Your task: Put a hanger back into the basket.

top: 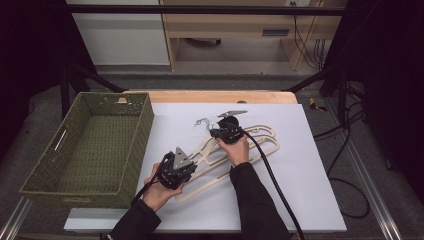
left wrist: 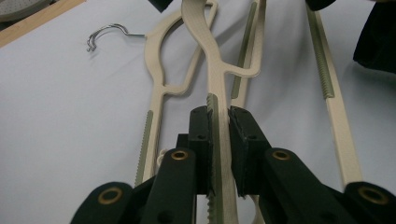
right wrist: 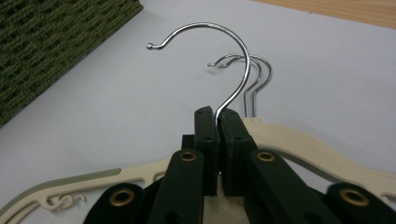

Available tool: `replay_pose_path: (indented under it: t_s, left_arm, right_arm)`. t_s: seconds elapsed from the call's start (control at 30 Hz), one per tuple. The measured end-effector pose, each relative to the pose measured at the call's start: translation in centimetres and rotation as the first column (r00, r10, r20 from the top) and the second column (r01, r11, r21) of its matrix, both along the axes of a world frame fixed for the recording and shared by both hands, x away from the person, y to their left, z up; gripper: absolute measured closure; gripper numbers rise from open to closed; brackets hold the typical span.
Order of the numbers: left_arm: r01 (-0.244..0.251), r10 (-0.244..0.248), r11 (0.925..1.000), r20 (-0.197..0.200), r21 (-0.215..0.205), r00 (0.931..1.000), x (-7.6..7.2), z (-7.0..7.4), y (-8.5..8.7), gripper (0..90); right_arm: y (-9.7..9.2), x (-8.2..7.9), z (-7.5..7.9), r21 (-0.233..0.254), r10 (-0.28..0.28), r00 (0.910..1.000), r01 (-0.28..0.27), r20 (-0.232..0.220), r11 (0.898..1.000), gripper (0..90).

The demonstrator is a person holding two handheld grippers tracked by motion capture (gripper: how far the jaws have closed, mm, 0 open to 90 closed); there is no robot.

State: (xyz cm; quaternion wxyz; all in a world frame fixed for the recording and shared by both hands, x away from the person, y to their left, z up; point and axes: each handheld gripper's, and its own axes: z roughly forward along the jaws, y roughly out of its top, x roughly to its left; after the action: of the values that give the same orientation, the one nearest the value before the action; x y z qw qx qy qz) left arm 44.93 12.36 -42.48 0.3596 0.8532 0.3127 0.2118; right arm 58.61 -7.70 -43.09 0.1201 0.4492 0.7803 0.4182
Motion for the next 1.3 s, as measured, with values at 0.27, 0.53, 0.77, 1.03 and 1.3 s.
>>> replay_pose_path:
  t_s: [0.27, 0.53, 0.77, 1.03, 1.3]
  left_arm:
    - [0.005, -0.005, 1.0, -0.006, -0.006, 1.0, -0.4, -0.7, 0.1, 79.2]
    - [0.049, -0.05, 0.9984, -0.027, -0.029, 0.9984, -0.6, -1.2, 0.3, 78.7]
    - [0.069, -0.079, 0.9786, -0.045, -0.194, 0.9959, -0.1, 0.0, 0.6, 40.9]
    - [0.073, -0.083, 0.9726, -0.037, -0.221, 0.9959, 1.5, 1.6, -0.7, 21.6]
    - [0.082, -0.08, 0.97, 0.019, -0.229, 0.9966, 2.1, 1.4, -2.2, 46.0]
  right_arm:
    - [-0.5, -1.2, 1.0, 0.016, 0.01, 0.9994, -0.011, 0.033, 1.0, 89.1]
    - [-1.2, -3.4, 1.7, 0.027, 0.022, 0.9932, -0.025, 0.115, 0.999, 89.3]
    - [-1.7, -5.1, 2.2, 0.047, 0.038, 0.9856, -0.047, 0.165, 0.998, 89.3]
    - [-2.2, -7.2, 2.7, 0.066, 0.081, 0.9711, -0.098, 0.224, 0.993, 89.2]
    - [-2.8, -8.4, 3.2, 0.067, 0.102, 0.9631, -0.122, 0.249, 0.99, 89.2]
